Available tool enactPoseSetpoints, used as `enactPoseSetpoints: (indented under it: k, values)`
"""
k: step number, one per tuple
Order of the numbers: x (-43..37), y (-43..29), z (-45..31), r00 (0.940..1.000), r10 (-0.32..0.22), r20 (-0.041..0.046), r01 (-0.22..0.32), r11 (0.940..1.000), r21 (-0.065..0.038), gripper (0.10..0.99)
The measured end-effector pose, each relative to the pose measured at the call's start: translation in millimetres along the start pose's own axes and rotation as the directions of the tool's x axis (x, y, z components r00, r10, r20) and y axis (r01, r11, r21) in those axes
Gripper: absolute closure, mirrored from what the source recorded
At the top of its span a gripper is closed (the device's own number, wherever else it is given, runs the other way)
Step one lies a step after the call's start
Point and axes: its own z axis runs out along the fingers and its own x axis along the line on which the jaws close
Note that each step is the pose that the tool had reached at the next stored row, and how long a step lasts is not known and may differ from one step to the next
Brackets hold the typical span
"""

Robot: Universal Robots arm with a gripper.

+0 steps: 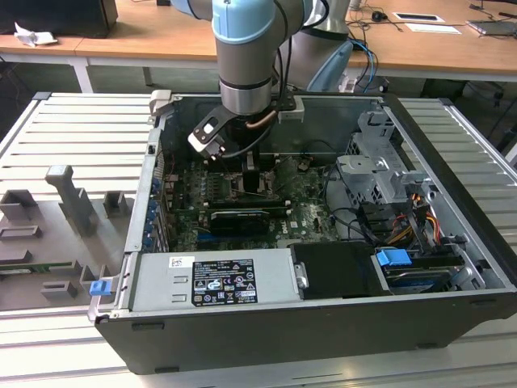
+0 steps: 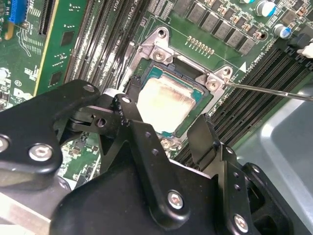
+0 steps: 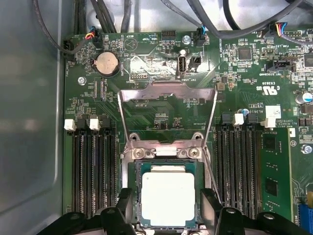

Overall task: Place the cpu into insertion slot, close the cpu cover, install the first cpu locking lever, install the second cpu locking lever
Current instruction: 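Place the cpu into insertion slot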

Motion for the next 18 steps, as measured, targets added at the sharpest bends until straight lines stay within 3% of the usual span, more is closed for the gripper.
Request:
enactPoseSetpoints:
  k: [3,4,8,10,16,18]
  values:
    - [0.0,0.0,0.9,1.0,0.0,0.0002,0.0,1.0,0.0,0.443]
    - [0.0,0.0,1.0,1.0,0.0,0.0002,0.0,1.0,0.0,0.518]
    - [-0.1,0.0,1.0,1.0,0.0,0.0008,0.0,1.0,0.0,0.518]
    - [-0.1,0.0,1.1,1.0,0.0,0.0013,0.0,1.0,0.0,0.576]
    - [0.1,0.1,1.4,1.0,-0.001,0.0047,0.001,1.0,0.0,0.576]
    - [0.1,0.1,1.3,1.0,-0.001,0.0051,0.001,1.0,0.0,0.502]
